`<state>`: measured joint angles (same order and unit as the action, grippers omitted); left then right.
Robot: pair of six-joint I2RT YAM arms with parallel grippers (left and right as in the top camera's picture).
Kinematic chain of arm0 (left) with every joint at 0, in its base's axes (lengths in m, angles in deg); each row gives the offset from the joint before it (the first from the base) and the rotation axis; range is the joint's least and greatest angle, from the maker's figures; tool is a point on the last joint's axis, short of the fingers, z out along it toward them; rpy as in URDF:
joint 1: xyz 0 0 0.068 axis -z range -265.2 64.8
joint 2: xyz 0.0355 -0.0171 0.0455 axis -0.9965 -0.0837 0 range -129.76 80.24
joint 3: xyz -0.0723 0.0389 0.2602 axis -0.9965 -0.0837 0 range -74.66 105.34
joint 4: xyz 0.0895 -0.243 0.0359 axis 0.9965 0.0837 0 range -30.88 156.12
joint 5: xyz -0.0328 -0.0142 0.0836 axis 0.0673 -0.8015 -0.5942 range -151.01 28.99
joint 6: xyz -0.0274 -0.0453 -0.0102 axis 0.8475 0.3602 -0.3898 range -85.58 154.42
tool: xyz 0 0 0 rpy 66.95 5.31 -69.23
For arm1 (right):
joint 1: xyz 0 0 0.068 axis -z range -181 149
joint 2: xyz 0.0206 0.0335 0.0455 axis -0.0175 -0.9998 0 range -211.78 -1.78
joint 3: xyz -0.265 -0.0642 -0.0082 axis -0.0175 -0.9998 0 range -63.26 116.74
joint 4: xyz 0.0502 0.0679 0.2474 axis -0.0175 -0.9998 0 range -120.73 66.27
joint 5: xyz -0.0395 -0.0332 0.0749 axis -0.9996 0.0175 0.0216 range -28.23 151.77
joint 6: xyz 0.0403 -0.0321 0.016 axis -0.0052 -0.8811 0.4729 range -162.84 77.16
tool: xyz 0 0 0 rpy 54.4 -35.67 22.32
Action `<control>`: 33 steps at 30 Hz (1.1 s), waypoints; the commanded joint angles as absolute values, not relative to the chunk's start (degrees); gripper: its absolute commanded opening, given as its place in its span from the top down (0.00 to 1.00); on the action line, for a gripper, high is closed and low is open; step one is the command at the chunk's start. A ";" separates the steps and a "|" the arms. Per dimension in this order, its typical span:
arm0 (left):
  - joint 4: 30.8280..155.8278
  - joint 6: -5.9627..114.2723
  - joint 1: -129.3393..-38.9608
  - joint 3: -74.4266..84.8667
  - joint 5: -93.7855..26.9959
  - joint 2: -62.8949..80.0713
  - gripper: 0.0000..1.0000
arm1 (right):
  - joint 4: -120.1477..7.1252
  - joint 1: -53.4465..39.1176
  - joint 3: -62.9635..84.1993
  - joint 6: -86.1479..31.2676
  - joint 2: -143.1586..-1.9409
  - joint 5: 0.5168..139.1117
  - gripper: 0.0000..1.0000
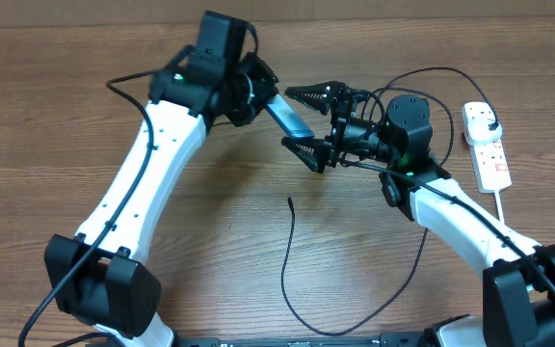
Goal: Plug charger to phone and switch on socket
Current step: 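Open the right gripper and pull it away, left gripper keeps phone, then lower the right gripper onto the black cable's connector end and grasp it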
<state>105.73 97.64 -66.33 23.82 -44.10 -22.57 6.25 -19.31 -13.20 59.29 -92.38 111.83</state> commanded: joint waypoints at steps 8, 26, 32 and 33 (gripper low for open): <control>107.39 79.59 -75.51 23.73 -25.64 -22.50 0.96 | -11.28 -8.99 -11.80 33.26 -90.75 111.38 0.00; 111.44 65.25 -79.29 23.73 -14.58 -22.50 0.96 | -47.08 -20.42 -11.73 -2.68 -90.75 80.71 0.00; 111.28 64.46 -84.69 23.73 -8.48 -22.50 0.96 | -48.39 -28.38 -11.73 -2.83 -90.75 73.10 0.02; 111.41 64.09 -85.56 23.73 -7.87 -22.50 0.96 | -49.09 -29.43 -11.73 -2.85 -90.75 71.64 0.03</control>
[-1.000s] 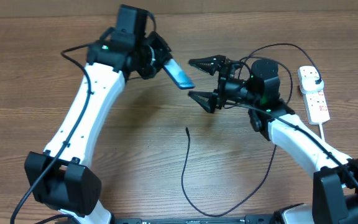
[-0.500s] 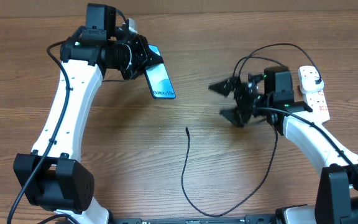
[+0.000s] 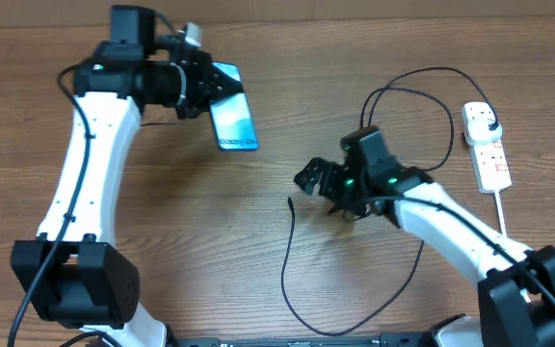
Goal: Plug charger to phone and switch on socket
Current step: 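Lower the right gripper onto the black cable's connector end and grasp it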
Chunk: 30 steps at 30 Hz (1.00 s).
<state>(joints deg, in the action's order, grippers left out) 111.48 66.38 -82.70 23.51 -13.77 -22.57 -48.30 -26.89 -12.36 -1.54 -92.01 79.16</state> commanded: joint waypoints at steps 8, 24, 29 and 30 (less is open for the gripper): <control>111.79 62.62 -89.06 23.73 -5.05 -22.50 0.96 | -54.12 -37.36 -11.73 -2.30 -91.10 59.90 0.08; 111.79 61.62 -88.97 23.73 -5.70 -22.53 0.96 | -53.77 -41.51 -8.71 -0.97 -98.75 58.74 0.18; 111.85 61.62 -88.99 23.73 -5.70 -22.53 0.96 | -56.28 -43.68 -4.21 -2.44 -104.69 58.35 0.18; 111.85 61.62 -88.99 23.73 -5.70 -22.53 0.96 | -56.61 -43.85 -3.91 -2.44 -105.11 58.00 0.18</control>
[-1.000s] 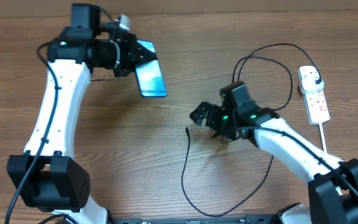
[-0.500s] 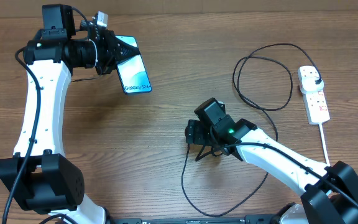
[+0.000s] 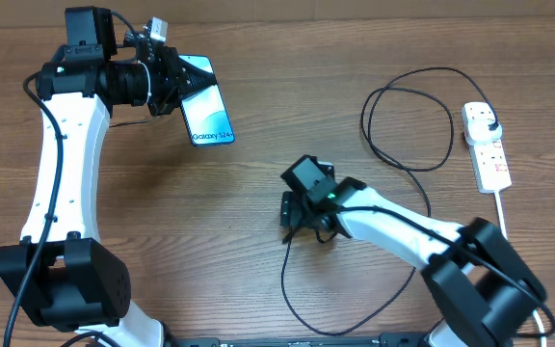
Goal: Plug charger to phone and switch on socket
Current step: 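Lower the right gripper onto the black cable's connector end and grasp it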
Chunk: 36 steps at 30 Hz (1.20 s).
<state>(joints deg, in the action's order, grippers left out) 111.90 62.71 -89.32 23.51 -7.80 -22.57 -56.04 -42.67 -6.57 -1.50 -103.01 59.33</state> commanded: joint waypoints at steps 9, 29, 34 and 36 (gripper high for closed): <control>111.83 61.86 -88.97 23.73 -5.68 -22.53 0.96 | -55.30 -44.20 -3.53 -2.22 -106.66 59.31 0.57; 111.81 64.72 -88.97 23.73 -5.44 -22.53 0.96 | -53.90 -40.35 -1.87 -3.88 -108.25 63.64 0.96; 111.20 65.53 -89.28 23.73 -5.48 -22.53 0.95 | -48.50 -34.17 1.06 -3.90 -108.25 78.96 0.96; 110.58 65.51 -89.49 23.73 -5.51 -22.53 0.96 | -44.35 -31.59 1.08 -3.81 -108.25 87.59 0.96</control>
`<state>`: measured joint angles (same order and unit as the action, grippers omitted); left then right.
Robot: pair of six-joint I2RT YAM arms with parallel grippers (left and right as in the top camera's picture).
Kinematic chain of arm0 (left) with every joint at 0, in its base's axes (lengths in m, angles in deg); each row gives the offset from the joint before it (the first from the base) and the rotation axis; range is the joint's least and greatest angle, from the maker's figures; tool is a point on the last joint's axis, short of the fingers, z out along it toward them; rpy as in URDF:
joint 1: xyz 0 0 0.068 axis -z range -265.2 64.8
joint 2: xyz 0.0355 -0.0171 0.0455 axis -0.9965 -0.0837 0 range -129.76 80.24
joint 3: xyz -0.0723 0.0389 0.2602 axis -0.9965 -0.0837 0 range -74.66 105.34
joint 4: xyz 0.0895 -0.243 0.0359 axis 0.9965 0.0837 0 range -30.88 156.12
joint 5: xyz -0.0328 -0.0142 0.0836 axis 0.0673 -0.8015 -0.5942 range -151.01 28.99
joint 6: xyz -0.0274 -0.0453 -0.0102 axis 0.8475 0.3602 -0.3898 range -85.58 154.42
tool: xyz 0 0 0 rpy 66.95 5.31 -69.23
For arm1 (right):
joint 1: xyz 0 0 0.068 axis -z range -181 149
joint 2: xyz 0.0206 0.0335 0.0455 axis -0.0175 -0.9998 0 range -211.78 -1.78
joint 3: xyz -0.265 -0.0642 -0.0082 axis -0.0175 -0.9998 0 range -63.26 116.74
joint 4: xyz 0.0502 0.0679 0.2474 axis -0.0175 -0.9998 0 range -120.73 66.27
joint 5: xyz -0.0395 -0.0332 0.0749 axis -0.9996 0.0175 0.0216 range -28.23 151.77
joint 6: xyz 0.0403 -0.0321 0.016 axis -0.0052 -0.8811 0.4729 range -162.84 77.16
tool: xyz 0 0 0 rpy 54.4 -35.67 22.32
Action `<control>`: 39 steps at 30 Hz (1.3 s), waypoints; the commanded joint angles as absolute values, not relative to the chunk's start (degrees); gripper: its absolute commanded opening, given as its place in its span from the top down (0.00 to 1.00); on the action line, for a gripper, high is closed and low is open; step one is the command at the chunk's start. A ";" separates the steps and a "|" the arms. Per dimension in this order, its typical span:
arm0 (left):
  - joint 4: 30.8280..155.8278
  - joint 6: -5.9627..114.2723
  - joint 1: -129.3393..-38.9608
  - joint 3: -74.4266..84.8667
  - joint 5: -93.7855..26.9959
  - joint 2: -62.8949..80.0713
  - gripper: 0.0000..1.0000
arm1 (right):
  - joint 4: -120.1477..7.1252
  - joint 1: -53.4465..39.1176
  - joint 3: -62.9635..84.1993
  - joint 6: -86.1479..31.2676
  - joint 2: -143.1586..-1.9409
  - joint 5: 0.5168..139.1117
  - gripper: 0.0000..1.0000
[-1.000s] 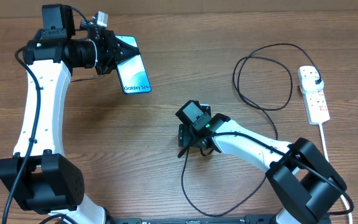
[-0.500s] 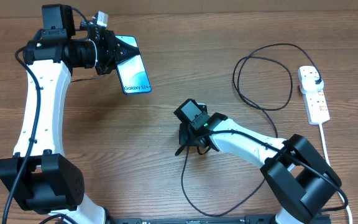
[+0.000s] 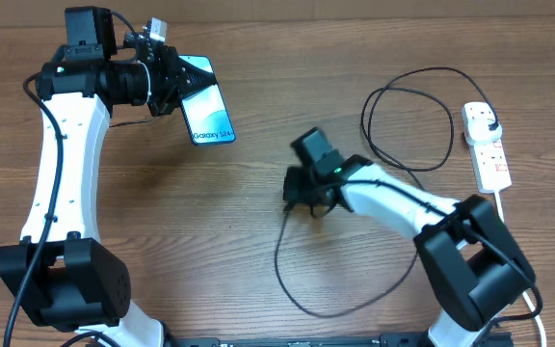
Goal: Plug charger to phone and switch on socket
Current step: 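Lower the right gripper onto the black cable's connector end and grasp it, then lift the cable connector with the right gripper toward the phone's bottom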
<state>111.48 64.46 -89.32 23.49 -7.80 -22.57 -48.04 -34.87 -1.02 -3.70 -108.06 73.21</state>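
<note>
My left gripper (image 3: 177, 89) is shut on the top end of the phone (image 3: 209, 116) and holds it above the back left of the table, its blue screen facing up. The black charger cable (image 3: 278, 258) curves across the middle of the table. Its free end sits at my right gripper (image 3: 292, 197), which is pointed down there and looks shut on it; the fingertips are partly hidden under the wrist. The white socket strip (image 3: 492, 162) lies at the far right with the charger's plug (image 3: 480, 116) in it.
The cable makes a wide loop (image 3: 408, 118) at the back right between my right arm and the strip. A white lead (image 3: 502, 207) runs from the strip toward the front edge. The wooden table (image 3: 210, 241) bears everything.
My right gripper has shifted slightly back and right from the spot where the cable end lay. The cable end has moved with it, and the cable's curve bulges further left. The left arm and phone are unchanged.
At first both grippers met at the back centre, the left holding the phone, the right open. Then the left held the phone at the back left, and the right was low near the cable end. The right then stood over that end, and now holds it.
</note>
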 commanded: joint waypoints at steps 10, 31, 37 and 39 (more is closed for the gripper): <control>103.31 66.43 -92.51 23.73 5.14 -22.53 0.96 | -23.23 -24.29 1.08 0.34 -108.25 120.56 0.96; 83.63 82.91 -95.02 23.73 12.72 -22.50 0.96 | 15.63 -24.51 1.06 27.38 -108.25 131.35 0.96; 81.49 85.03 -95.05 23.73 12.70 -22.50 0.96 | 20.48 -24.51 1.06 31.33 -108.25 131.37 0.96; 80.73 85.49 -95.05 23.73 12.50 -22.50 0.96 | 22.36 -24.51 1.06 32.56 -108.25 131.40 0.96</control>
<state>81.89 83.48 -94.83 23.14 10.58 -22.61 20.11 -24.40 0.36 29.30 -108.27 130.85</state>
